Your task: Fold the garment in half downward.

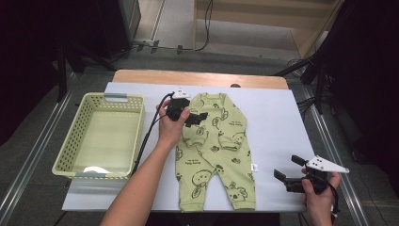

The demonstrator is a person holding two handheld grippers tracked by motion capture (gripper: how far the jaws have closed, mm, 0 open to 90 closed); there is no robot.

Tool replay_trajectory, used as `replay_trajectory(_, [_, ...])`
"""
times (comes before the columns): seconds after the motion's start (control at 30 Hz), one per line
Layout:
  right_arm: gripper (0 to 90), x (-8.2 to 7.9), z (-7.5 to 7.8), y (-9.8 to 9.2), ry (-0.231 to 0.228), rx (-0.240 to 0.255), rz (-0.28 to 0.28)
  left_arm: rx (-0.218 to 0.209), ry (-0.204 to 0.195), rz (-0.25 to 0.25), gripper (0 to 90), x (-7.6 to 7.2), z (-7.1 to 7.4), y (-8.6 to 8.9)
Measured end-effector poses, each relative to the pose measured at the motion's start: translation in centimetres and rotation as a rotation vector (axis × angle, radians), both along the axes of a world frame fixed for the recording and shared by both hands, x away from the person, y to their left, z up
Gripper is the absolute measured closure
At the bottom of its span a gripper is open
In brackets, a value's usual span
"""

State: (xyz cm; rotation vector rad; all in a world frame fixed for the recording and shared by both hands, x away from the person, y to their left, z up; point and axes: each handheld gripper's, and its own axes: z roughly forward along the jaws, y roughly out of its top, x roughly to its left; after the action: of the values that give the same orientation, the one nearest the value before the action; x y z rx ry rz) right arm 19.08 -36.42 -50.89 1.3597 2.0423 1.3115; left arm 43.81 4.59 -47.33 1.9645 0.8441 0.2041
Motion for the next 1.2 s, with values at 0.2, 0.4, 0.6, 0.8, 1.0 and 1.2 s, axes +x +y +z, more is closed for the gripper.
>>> replay_trajectory(0.2, [0.0,0.1,-0.1,0.0,0.005,-0.002,0.001,0.012,0.043,0.03,15.0,1.5,-0.4,0.6])
replay_trajectory(0.4, [0.0,0.2,-0.3,0.1,0.02,-0.008,-0.005,0.044,0.055,0.108,21.0,2.9,-0.5,0.6])
replay_trajectory(0.6, [0.0,0.3,-0.4,0.0,0.027,-0.006,-0.007,0.073,0.089,0.159,33.0,4.0,-1.3,0.6])
replay_trajectory(0.8, [0.0,0.2,-0.4,0.0,0.032,0.002,-0.014,0.071,0.128,0.184,43.1,4.9,-2.0,1.0])
replay_trajectory(1.0, [0.0,0.4,-0.4,0.2,0.033,-0.004,-0.015,0.087,0.128,0.204,49.7,5.4,-2.8,1.2])
replay_trajectory(1.2, [0.0,0.7,-0.5,0.5,0.04,-0.02,-0.007,0.086,0.157,0.213,56.5,5.6,-3.5,1.3])
